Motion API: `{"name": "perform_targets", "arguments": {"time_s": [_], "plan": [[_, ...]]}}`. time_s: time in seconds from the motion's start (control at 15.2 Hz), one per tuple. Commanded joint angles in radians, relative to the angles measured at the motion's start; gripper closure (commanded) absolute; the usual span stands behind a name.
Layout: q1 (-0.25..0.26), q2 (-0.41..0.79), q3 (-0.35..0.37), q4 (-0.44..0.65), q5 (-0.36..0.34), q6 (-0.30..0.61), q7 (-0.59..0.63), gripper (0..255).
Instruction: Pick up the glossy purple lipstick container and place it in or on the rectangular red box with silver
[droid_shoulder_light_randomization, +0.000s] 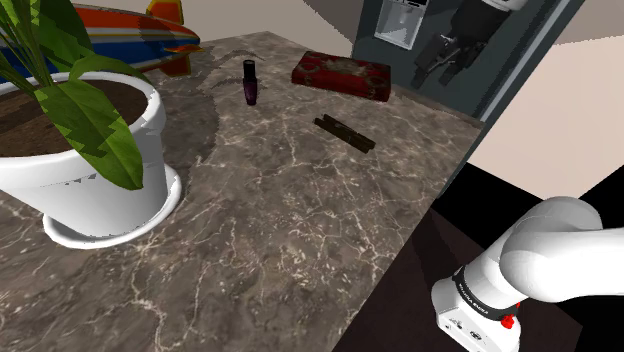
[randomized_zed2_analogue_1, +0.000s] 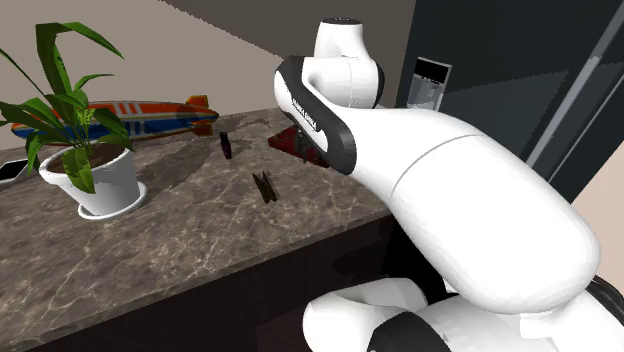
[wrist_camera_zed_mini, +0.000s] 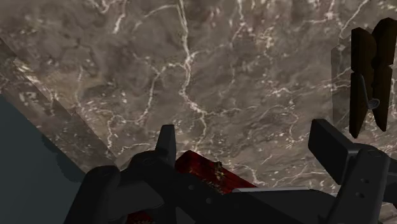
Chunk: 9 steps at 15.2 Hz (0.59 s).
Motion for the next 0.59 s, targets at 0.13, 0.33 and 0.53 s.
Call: {"name": "perform_targets", "arguments": {"time_s": [0.13, 0.33, 0.53], "plan": [[0.008, 0.051, 0.037, 0.028, 0.012, 0.029, 0.037, 0], [0.017, 0.132, 0.092, 0.08, 0.022, 0.068, 0.093, 0], [0.021, 0.219, 0.145, 0.142, 0.023, 0.101, 0.15, 0]]}}
